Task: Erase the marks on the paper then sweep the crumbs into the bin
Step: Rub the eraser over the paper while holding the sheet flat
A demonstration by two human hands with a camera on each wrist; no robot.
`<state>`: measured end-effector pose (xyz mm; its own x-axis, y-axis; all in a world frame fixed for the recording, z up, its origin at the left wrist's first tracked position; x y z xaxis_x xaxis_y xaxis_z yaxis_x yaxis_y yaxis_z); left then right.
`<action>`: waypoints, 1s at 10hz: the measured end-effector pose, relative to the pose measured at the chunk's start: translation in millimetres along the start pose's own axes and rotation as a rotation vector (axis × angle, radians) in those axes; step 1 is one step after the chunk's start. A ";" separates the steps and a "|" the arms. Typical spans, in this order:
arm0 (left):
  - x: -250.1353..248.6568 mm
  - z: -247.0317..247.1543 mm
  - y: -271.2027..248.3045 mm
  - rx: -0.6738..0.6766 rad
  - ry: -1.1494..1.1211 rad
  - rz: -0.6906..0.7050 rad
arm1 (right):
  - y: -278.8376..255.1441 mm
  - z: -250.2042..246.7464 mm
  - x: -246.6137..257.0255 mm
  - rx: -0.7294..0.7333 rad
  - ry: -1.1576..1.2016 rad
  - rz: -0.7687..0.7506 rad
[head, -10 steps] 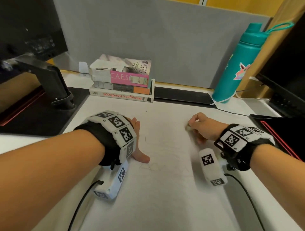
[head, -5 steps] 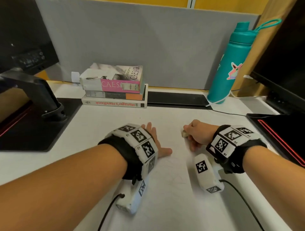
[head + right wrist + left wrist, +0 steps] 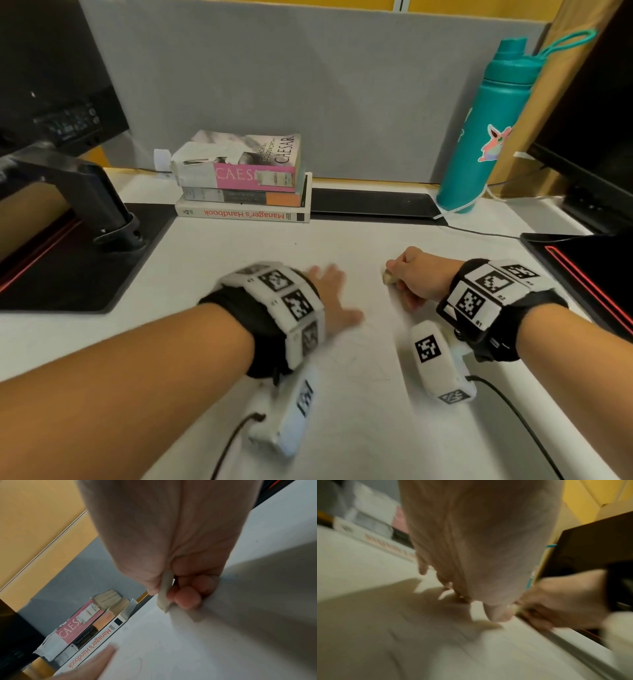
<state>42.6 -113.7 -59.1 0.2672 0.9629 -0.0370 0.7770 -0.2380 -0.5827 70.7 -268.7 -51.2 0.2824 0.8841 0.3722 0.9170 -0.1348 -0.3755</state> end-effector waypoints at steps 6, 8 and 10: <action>88.7 4.9 1.4 -0.053 -0.050 0.114 | -23.9 58.2 128.2 0.094 -0.434 -0.408; 82.2 6.0 -3.0 -0.075 -0.056 0.094 | -18.1 43.8 126.2 0.051 -0.428 -0.365; 79.2 4.2 -6.6 -0.085 -0.077 0.095 | -19.9 40.5 122.8 0.129 -0.359 -0.379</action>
<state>56.3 -35.3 -61.6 0.2995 0.9418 -0.1526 0.7966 -0.3349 -0.5032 75.7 -139.4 -32.4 -0.1964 0.9606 0.1969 0.8874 0.2595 -0.3809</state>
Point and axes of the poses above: each hand's wrist, its own y-axis towards the middle knuckle, its own z-axis out of the palm, x = y × z, the point moved 5 cm from there along y, towards the middle knuckle, and after that the axes turned 13 degrees about -y, right-handed, at the moved point
